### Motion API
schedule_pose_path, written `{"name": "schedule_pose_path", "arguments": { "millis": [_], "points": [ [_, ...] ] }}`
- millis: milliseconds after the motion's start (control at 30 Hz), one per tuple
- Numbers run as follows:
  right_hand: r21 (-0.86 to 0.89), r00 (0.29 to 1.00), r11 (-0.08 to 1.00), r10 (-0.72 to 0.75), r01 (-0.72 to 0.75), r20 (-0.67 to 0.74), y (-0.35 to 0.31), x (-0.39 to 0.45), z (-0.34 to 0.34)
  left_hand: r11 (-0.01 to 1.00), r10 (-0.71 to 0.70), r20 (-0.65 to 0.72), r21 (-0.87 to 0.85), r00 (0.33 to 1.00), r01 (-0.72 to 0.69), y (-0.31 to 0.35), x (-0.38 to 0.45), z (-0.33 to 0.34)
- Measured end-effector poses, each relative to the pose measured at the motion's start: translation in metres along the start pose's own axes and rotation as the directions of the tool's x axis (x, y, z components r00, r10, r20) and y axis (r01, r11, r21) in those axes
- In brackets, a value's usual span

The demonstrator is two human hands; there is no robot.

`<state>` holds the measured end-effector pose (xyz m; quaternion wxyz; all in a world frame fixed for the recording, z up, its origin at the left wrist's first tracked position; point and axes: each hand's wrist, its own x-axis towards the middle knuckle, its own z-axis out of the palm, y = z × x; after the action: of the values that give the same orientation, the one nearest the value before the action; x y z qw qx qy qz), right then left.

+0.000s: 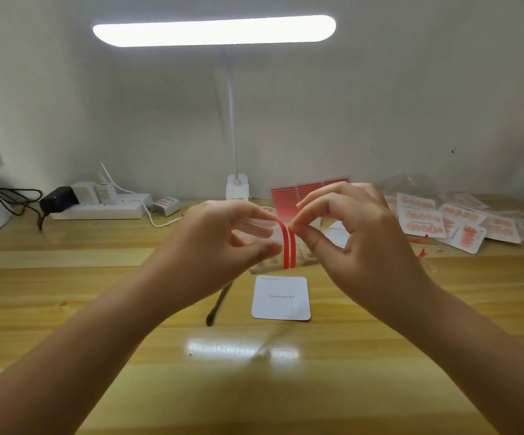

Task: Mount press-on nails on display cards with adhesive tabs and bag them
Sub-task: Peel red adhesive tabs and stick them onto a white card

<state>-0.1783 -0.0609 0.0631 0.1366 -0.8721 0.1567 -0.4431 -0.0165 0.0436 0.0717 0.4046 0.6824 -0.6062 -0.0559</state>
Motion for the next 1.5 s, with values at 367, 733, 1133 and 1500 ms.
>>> {"name": "schedule_pose_path", "arguments": {
  "millis": [367,733,1133,1500],
  "points": [
    [0.132,0.975,0.967,0.213,-0.219,0.058,0.005,0.002,0.000,0.969,-0.088,-0.528,0.150,0.845,0.195,-0.057,0.020,-0.066],
    [0.573,0.708,0.441,0.574,-0.691,0.413,0.020,0.008,0.005,0.283,-0.660,-0.223,0.811,0.718,0.512,-0.101,0.024,-0.033],
    [0.565,0.651,0.356,0.577,-0.744,0.493,0.028,0.005,0.013,0.861,-0.262,-0.308,0.353,0.915,0.366,-0.096,0.022,-0.011],
    [0.549,0.690,0.418,0.447,-0.724,0.570,0.024,-0.002,0.019,0.849,-0.208,-0.093,-0.511,0.974,0.133,-0.021,0.003,0.035]
  ]
}}
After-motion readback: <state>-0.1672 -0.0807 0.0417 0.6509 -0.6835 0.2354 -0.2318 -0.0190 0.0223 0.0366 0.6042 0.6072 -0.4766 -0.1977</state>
